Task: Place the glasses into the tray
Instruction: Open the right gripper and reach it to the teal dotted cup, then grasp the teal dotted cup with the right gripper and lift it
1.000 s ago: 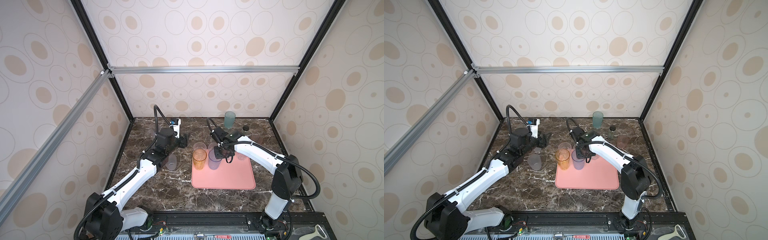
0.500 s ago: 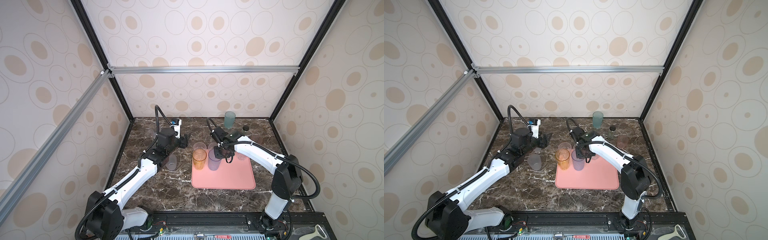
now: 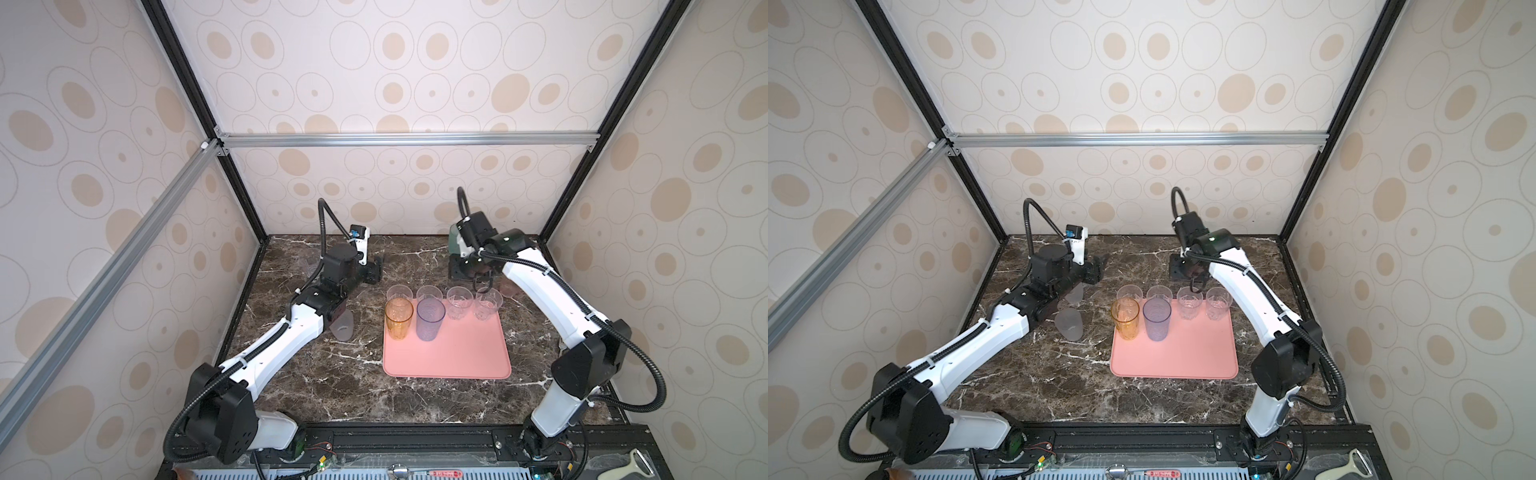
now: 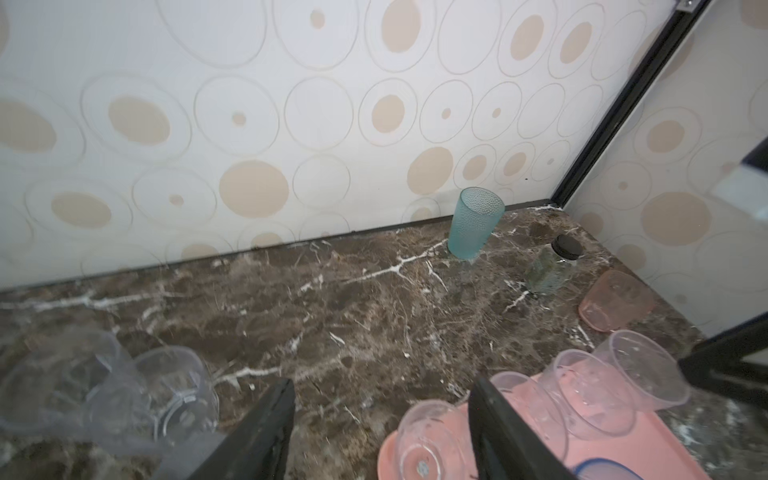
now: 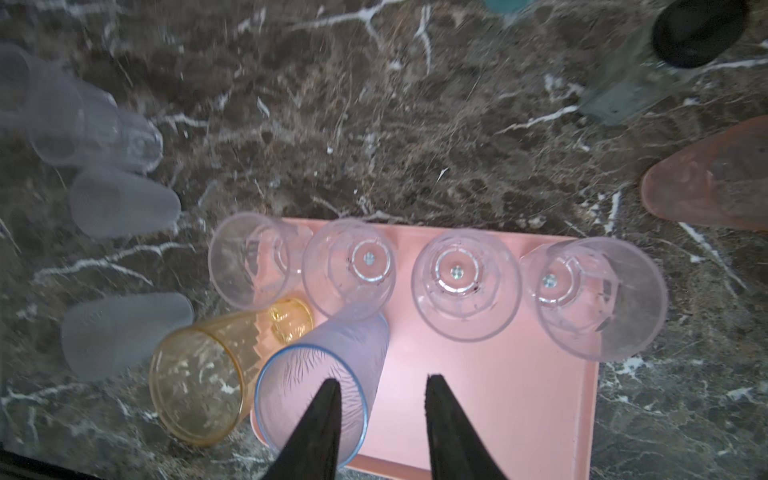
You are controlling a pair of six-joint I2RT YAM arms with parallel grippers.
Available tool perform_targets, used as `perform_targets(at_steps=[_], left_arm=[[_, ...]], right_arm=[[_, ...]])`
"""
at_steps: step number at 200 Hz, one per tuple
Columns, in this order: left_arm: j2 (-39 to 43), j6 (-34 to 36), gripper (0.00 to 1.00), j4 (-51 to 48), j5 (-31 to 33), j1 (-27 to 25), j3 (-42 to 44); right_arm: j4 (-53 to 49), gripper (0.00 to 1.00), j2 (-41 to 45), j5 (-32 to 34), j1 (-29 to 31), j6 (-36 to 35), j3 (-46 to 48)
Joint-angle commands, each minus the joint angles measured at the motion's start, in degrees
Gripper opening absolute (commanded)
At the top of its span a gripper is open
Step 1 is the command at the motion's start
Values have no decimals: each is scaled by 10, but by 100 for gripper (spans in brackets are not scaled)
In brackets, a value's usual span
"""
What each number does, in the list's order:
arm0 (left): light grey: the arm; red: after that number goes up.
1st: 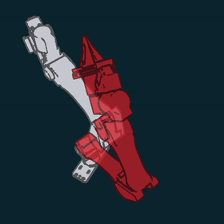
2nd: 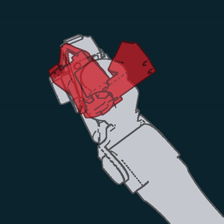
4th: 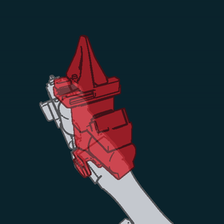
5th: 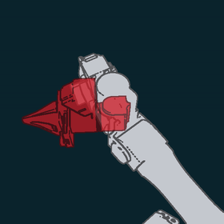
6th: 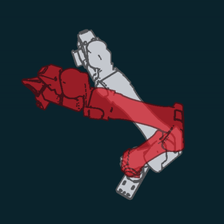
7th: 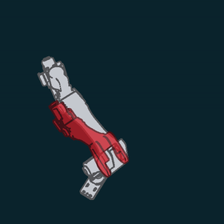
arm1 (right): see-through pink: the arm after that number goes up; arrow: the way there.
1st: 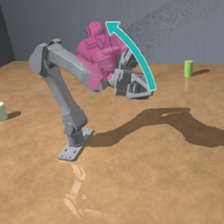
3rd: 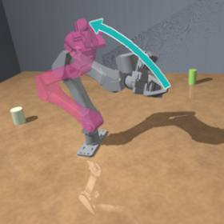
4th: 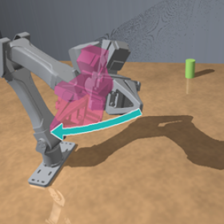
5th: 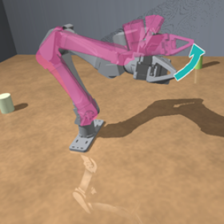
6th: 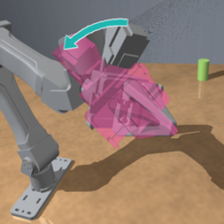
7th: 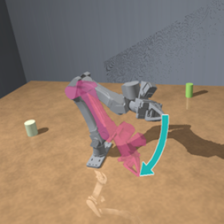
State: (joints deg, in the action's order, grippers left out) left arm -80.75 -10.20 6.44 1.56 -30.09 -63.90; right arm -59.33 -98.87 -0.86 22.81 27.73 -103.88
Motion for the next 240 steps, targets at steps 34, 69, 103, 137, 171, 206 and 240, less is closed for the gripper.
perform_targets(at_steps=[34,69,103,137,171,206,240], left_arm=[[-185,163,70,73,15,-54,-155],[-285,181,71,53,19,-68,-252],[-336,197,72,35,29,-79,-298],[-336,219,75,80,13,-84,-267],[-328,221,78,115,-7,-86,-237],[-331,212,79,111,-8,-86,-241],[-331,211,79,108,-8,-87,-240]], right_arm=[[146,37,-72,-13,-106,120,-14],[164,37,-179,23,-135,151,-118],[146,38,-287,10,-156,175,-227],[139,40,-363,6,-165,176,-320],[156,41,-398,-1,-167,169,-347],[160,41,-445,-16,-167,160,-393],[161,41,-491,-29,-167,166,-444]])
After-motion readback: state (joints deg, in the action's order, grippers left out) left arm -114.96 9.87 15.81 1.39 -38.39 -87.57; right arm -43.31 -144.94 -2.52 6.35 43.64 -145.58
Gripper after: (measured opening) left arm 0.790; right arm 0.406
